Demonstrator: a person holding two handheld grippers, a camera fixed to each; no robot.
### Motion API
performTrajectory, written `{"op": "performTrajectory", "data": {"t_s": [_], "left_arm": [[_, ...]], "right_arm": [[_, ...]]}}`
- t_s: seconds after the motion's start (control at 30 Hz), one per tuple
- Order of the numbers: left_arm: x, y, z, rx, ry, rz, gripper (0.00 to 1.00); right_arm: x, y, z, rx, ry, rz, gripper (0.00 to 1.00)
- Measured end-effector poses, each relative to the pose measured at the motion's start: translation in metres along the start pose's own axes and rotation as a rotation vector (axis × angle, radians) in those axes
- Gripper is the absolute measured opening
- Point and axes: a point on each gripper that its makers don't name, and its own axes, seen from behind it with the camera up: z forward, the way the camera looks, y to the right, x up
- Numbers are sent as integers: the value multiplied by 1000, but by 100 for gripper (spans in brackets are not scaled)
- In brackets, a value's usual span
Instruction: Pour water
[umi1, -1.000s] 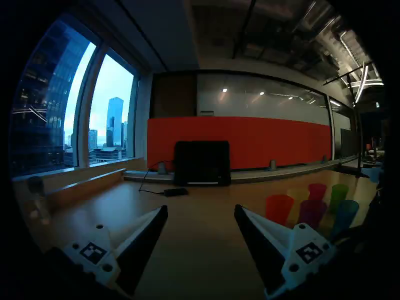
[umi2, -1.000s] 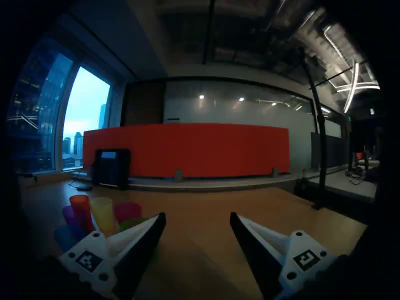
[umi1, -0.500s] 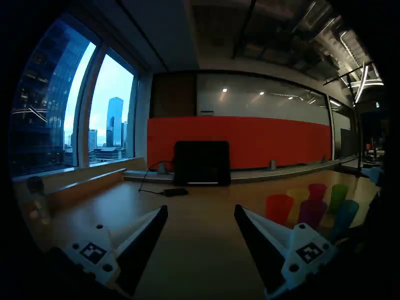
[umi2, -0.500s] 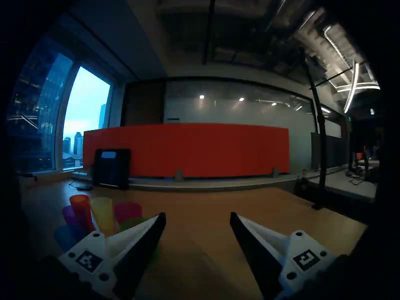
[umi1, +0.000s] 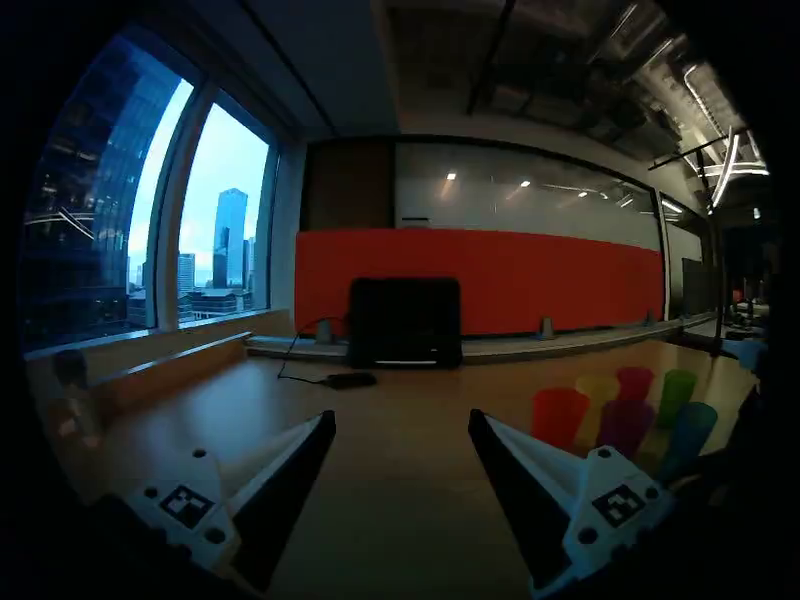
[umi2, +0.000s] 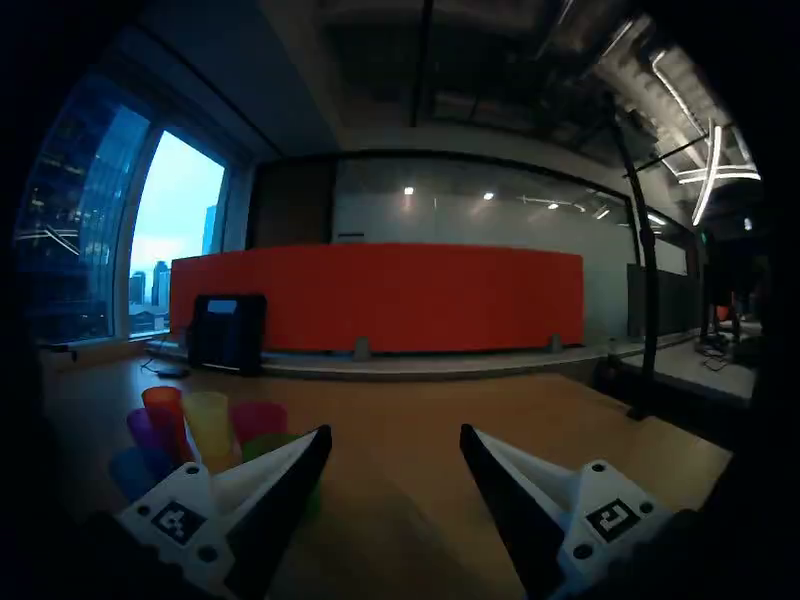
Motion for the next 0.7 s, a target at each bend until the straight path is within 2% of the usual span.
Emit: {"op": "performTrajectory", "data": {"t_s": [0.1,0.2,0.4,0.57,0.7], "left_arm": [[9,0,0,0,-7,-12,99],[21,3,-1,-8,-13,-4,99],[50,18,3,-38,-26,23,99],[80,32,11,-83,-34,-15,99],[108,34,18,-97,-28,-21,99]], "right_arm": [[7,5,1,-5,-10,-6,99],[20,11,2,-3,-17,-8,99],[53,22,7,12,-39,-5,99],[86,27,10,33,-54,-11,99],[110,30,13,48,-58,-12,99]]}}
